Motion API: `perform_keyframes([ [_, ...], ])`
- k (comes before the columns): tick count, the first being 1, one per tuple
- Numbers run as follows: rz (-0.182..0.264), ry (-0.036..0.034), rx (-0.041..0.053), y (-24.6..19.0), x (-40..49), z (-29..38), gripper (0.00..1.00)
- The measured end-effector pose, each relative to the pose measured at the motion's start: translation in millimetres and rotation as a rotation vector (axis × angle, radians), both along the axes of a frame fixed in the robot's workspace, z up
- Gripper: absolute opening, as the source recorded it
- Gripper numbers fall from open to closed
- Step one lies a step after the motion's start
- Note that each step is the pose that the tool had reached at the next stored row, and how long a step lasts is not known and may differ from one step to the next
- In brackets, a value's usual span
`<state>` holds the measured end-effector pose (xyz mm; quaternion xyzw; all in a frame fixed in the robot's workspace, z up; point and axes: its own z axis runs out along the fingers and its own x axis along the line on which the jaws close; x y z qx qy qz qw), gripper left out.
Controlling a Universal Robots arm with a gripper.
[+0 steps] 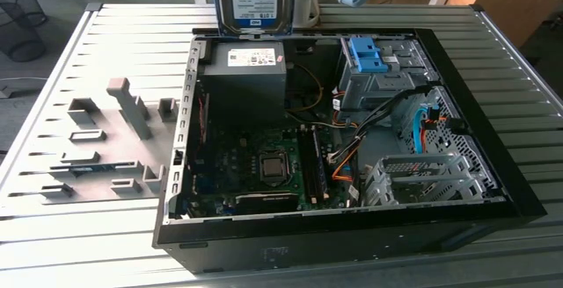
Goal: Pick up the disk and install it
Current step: 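Pick up the disk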
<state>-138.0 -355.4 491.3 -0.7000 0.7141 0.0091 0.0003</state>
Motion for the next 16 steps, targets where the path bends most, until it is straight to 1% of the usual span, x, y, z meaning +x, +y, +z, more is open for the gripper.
perform_keyframes([
  [10, 0.0, 0.0, -0.0006, -5.7, 0.0, 0.0, 0.36],
  [11, 0.0, 0.0, -0.0009, -9.2, 0.0, 0.0, 0.36],
  [16, 0.0, -0.0001, -0.0008, -10.9, 0.0, -0.1, 0.36],
])
